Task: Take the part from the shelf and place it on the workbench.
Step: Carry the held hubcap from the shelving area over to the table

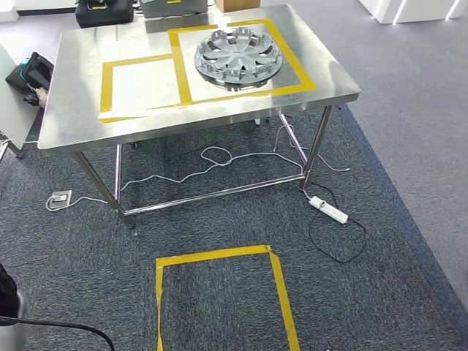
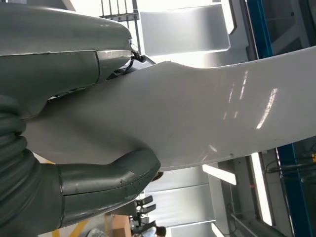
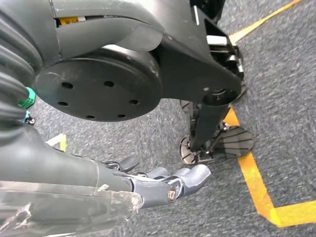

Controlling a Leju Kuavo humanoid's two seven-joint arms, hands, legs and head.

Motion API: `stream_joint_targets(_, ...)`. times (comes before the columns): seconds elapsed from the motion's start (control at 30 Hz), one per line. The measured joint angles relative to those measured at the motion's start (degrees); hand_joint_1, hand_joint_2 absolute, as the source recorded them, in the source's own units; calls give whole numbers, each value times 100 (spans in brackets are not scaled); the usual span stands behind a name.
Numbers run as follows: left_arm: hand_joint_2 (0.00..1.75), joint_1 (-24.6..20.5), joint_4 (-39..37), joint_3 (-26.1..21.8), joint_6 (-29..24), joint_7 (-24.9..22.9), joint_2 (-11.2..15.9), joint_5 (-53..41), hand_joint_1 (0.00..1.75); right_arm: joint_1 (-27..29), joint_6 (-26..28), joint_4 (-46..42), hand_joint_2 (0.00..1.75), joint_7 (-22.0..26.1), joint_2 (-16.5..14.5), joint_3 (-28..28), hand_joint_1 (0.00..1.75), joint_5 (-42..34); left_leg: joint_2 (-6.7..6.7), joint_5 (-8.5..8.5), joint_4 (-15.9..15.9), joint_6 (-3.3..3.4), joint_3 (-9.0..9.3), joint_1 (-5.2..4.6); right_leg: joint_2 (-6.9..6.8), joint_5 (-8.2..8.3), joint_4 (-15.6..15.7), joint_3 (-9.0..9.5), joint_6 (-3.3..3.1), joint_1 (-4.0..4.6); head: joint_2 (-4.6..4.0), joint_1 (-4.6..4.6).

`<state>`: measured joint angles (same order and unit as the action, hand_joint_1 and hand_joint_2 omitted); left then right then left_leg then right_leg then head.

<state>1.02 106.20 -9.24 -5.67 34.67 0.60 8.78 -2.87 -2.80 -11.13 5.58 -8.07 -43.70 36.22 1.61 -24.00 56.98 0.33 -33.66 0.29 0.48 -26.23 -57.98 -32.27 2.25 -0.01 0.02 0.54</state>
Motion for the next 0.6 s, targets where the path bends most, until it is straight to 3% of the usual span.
stream_joint_targets(0.1, 175, 1, 0, 3, -7, -1, 4, -1, 175, 4, 2, 0, 175, 3, -2, -7, 0, -2, 2, 30, -16, 67, -16, -7, 11, 34, 18, -5, 14, 9, 0, 4)
stream_joint_targets(0.37, 175, -2, 0, 10, 36, -34, 7, 4, 175, 0, 8, 1, 175, -9, -2, -42, 0, 16, -2, 100, -105, -109, -15, 24, 15, 60, 10, -51, -79, 43, 0, 3)
stream_joint_targets(0.6, 175, 0, 0, 13, 68, -67, 23, 3, 175, 0, 11, 0, 175, -11, -4, -48, 0, 49, -2, 105, -105, -132, -26, 24, 12, 69, 15, -53, -92, 42, 0, 1)
